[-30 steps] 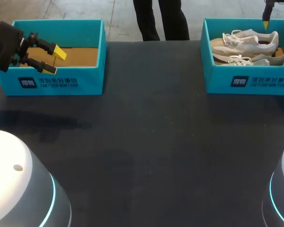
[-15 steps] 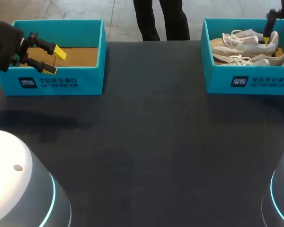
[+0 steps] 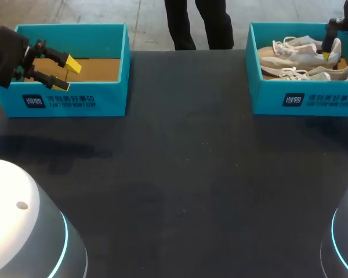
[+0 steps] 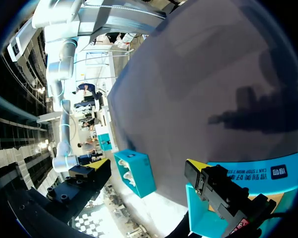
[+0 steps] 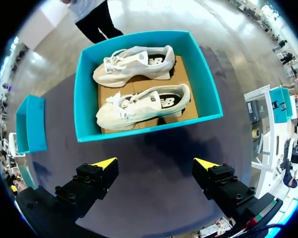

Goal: Take the shoe out of the shoebox, open the shoe tongue, remove and reinsert the insole, then place the shoe into the shoebox

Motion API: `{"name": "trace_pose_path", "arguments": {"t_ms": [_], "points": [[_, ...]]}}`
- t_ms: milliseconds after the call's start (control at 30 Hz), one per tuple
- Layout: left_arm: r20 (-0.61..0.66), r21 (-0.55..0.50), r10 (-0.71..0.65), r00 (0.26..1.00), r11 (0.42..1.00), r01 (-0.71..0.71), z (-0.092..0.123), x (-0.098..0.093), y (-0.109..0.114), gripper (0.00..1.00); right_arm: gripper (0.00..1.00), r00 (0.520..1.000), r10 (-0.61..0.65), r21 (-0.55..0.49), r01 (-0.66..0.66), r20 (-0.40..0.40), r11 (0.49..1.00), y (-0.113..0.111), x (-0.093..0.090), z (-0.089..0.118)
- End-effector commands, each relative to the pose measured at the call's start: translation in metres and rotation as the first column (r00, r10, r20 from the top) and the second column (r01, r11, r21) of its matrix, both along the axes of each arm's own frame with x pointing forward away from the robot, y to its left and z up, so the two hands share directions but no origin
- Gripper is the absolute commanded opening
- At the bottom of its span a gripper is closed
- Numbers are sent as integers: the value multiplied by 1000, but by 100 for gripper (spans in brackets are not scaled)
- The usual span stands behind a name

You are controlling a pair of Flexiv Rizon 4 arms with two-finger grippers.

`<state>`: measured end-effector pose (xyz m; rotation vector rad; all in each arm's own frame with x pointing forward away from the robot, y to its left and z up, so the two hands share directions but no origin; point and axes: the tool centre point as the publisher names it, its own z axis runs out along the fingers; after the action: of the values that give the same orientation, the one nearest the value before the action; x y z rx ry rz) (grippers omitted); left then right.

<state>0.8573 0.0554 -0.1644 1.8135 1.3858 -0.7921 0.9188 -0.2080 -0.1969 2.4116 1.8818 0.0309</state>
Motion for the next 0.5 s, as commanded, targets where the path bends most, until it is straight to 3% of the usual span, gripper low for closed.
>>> {"name": "trace_pose_path", "arguments": {"t_ms": [33, 100, 233, 367, 500], "points": [[1, 2, 1, 1000, 1000, -1, 0, -1, 0, 100, 100, 1000, -1, -5, 1, 28, 1000, 0, -6, 0], [1, 2, 1, 1000, 1000, -1, 0, -1, 0, 100, 100, 1000, -1, -5, 1, 28, 1000, 0, -6, 0], [-57, 24, 68, 996, 997, -67, 25, 5, -2, 100, 100, 1000, -1, -5, 1, 28, 1000, 0, -6, 0], [-113, 114, 226, 968, 970, -213, 43, 10, -4, 100, 100, 1000, -1, -5, 1, 28, 1000, 0, -6, 0], [-181, 226, 411, 893, 902, -369, 55, 13, -2, 100, 100, 1000, -1, -5, 1, 28, 1000, 0, -6, 0]]}}
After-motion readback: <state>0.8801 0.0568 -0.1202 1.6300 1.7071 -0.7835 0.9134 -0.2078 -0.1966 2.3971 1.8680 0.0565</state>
